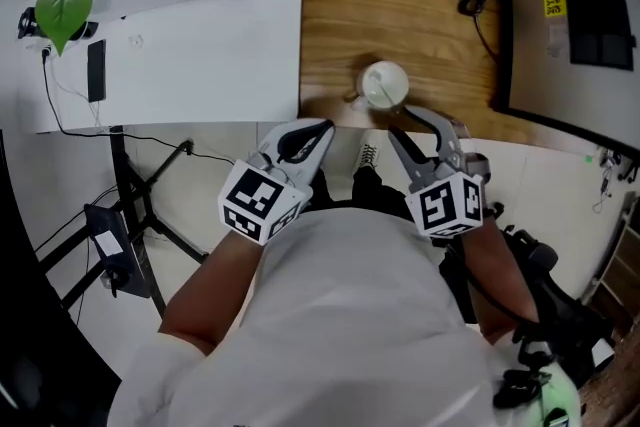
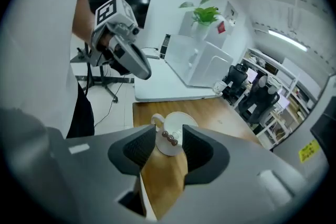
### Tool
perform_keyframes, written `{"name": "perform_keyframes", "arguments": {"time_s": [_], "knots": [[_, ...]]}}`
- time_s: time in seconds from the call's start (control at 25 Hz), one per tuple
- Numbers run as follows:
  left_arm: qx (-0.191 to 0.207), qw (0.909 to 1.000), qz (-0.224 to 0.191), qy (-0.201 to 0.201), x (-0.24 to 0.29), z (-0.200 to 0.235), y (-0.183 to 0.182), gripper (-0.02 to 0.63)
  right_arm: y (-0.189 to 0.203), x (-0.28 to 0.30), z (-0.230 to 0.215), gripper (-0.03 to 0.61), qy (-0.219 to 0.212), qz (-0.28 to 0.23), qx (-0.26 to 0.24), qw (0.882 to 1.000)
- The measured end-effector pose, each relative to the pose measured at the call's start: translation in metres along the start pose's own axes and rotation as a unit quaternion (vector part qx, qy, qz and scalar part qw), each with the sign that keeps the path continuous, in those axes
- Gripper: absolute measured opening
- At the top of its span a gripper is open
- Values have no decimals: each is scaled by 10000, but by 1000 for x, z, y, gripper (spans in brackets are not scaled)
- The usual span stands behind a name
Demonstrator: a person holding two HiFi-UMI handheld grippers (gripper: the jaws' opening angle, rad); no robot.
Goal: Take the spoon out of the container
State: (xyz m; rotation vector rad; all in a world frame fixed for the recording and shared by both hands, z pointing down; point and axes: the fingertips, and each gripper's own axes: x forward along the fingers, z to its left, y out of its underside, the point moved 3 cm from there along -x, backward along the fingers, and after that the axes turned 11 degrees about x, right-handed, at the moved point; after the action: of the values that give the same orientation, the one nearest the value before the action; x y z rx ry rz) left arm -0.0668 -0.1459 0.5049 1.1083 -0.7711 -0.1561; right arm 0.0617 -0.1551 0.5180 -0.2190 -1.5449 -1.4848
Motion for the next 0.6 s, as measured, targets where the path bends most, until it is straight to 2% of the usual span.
{"name": "perform_keyframes", "arguments": {"time_s": [0.16,0.6], "knots": [[-90,10000,18,-34,-1,5,7,5,2,11,1,149,119,180,-431,9988],[-212,9997,-1,-98,-3,12,14,5,6,29,-2,142,178,416,-714,9964]]}}
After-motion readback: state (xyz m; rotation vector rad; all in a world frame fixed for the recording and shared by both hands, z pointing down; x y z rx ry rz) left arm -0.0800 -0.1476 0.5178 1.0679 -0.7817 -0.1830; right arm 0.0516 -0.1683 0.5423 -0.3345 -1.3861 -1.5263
